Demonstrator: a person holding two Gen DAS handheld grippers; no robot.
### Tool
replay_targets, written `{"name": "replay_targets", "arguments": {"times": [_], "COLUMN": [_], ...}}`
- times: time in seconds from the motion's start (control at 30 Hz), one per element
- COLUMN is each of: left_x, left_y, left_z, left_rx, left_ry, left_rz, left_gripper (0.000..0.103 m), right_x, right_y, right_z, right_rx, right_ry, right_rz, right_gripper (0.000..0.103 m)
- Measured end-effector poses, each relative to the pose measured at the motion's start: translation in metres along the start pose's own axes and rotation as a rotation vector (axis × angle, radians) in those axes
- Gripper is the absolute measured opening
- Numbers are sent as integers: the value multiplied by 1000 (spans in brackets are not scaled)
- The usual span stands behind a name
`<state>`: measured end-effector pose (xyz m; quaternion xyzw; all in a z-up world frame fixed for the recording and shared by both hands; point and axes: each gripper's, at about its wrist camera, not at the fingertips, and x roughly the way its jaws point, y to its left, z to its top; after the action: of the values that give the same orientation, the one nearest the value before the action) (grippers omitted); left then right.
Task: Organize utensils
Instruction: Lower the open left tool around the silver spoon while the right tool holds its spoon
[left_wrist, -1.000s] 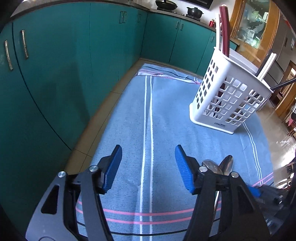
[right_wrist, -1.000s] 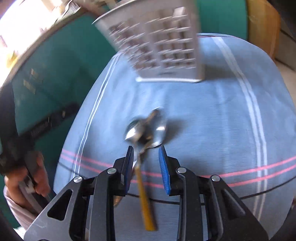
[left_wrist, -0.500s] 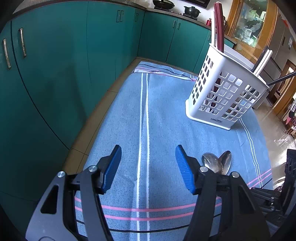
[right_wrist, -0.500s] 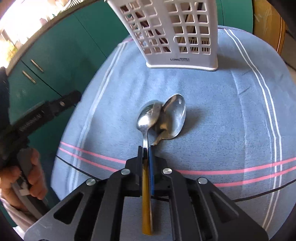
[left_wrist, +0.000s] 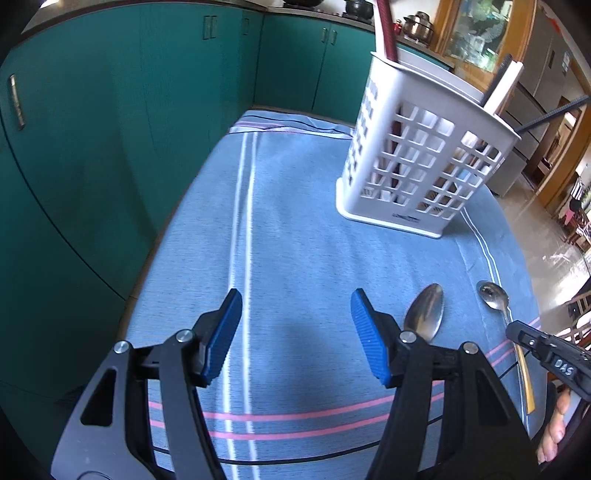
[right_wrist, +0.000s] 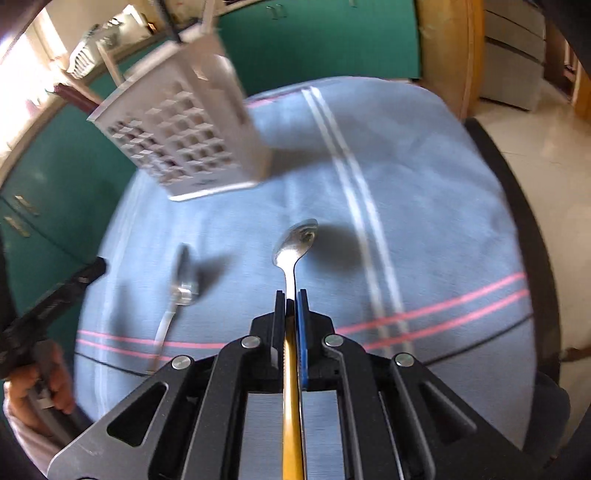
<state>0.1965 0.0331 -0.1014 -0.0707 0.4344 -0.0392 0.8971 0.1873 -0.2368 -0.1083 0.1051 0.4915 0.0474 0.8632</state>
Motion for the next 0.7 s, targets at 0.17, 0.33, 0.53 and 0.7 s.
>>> {"name": "replay_targets", "arguments": {"times": [0.17,0.33,0.53,0.7], "left_x": [3,6,10,14], "left_y": [-8,-8,-11,-17], "left_z": [-1,-1,-3,-4], "left_rx": [17,18,26,36], "left_ry": [8,16,30,44], "left_rz": [-5,-5,-22,-41], "left_gripper": [61,61,61,61], "right_x": [5,-3,22,40], "right_y": [7,2,-25,-33], "right_z": [-7,-3,12,22], "right_rx": [-76,-45,128,182], "right_ry": [10,-1,70,114], "right_rz": [-36,96,206,269], "right_gripper": [7,24,25,25]}}
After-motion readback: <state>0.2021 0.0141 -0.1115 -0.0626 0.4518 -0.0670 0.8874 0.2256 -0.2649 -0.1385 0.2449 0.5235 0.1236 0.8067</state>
